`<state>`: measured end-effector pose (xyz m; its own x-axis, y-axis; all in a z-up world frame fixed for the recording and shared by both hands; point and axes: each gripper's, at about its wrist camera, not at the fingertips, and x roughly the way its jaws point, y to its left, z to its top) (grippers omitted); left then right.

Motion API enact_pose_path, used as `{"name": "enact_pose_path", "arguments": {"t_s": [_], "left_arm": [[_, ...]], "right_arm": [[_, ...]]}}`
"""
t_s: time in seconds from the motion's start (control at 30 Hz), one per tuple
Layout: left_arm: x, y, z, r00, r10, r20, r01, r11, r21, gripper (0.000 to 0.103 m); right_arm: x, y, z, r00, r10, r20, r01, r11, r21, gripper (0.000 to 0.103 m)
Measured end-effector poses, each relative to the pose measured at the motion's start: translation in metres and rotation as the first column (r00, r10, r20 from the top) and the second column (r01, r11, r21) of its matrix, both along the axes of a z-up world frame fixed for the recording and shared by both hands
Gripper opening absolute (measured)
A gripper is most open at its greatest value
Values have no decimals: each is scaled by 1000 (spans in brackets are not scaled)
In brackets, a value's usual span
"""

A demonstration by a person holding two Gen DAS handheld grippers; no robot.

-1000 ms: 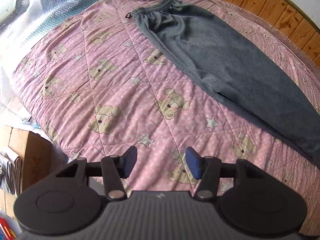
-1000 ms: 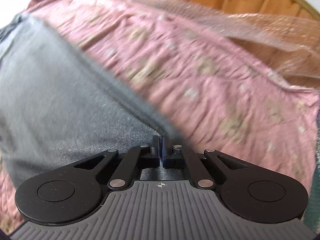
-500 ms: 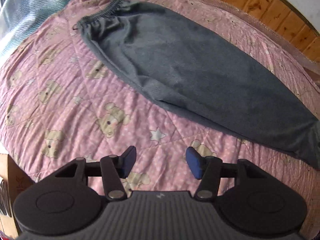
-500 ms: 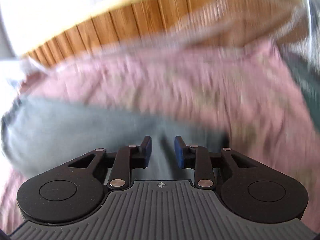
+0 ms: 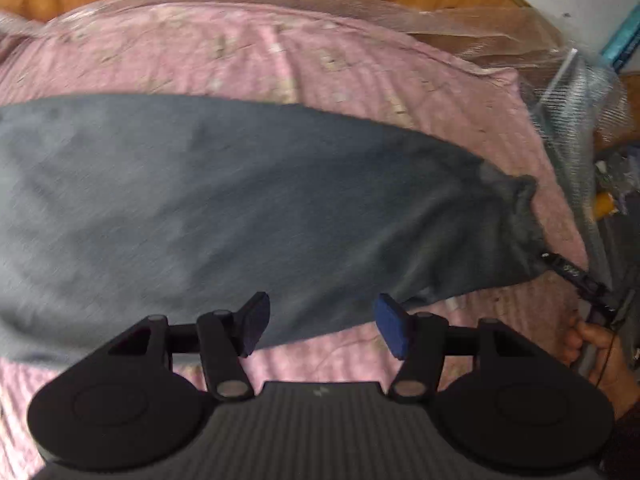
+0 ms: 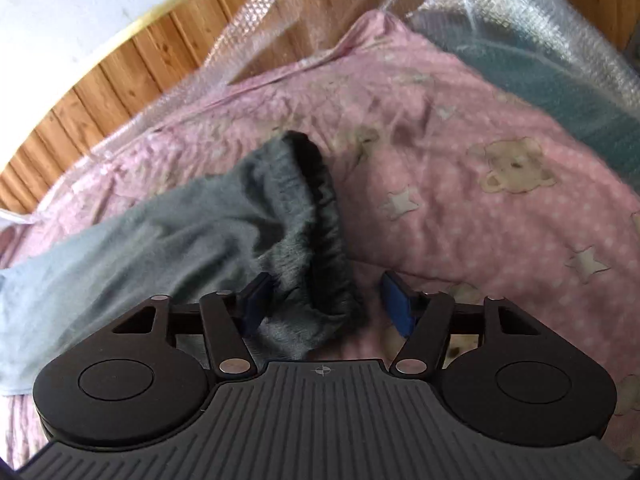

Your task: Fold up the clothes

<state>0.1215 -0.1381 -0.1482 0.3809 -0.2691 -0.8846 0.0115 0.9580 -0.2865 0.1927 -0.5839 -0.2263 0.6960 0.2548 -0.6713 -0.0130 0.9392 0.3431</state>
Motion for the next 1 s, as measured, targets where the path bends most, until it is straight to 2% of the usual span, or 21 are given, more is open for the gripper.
{"name": "enact_pose_path", "arguments": {"t_s": [0.03,0.07,0.13,0.2,0.23,0.33,0.43,0.47,0.5,0.53,0.57,0.6,0.67,0.77,0.83,0.87,0.93,1.0], "left_arm": [[16,-19,7,999,-37,18,38,999,-32,60],[32,-40,11,997,-73,30,75,995,-59,62],[62,-82,21,988,-144,58,150,982,-113,71],[91,-123,24,974,-216,71,224,965,-135,77],[104,-149,19,960,-269,74,277,953,-127,81],[138,-224,-4,913,-405,49,408,909,-88,82],[156,-286,-44,862,-507,-10,506,861,-45,81],[158,-300,-57,853,-521,-27,521,854,5,79],[161,-310,-68,848,-528,-47,530,847,50,69],[162,-315,-78,846,-529,-61,533,841,95,38],[164,-319,-88,845,-530,-74,535,833,140,18],[164,-312,-88,851,-522,-56,525,842,125,11],[162,-292,-79,866,-500,-2,499,862,88,11],[155,-230,-49,914,-400,70,403,915,-31,11],[151,-187,-49,941,-336,47,338,940,-51,12],[150,-171,-56,947,-322,23,323,945,-51,12],[147,-146,-74,962,-271,-19,270,962,-48,19],[145,-127,-89,976,-214,-43,212,976,-47,27]], "right_arm": [[1,3,3,1000,8,1,-8,1000,3,23],[0,9,8,1000,16,15,-16,1000,-22,23],[-6,29,18,997,51,56,-44,992,-120,19],[-13,51,26,992,91,86,-71,974,-213,18],[-14,62,28,989,109,96,-81,963,-256,18],[-18,87,29,984,136,112,-88,931,-354,17],[-20,100,31,982,139,128,-78,915,-396,17],[-20,103,32,981,136,136,-71,912,-403,16],[-21,104,33,980,131,147,-62,913,-403,16],[-22,105,35,980,125,156,-54,917,-395,16],[-23,105,36,978,123,169,-51,924,-379,16],[-25,105,37,975,124,186,-50,932,-359,16],[-32,105,42,964,140,226,-64,946,-316,15],[-47,98,58,944,140,299,-78,975,-211,32],[-56,87,72,935,96,340,-73,994,-80,44],[-56,83,76,938,74,339,-74,997,-11,44],[-44,82,69,958,66,280,-94,992,86,43],[-24,91,49,977,103,187,-123,987,100,33]]}}
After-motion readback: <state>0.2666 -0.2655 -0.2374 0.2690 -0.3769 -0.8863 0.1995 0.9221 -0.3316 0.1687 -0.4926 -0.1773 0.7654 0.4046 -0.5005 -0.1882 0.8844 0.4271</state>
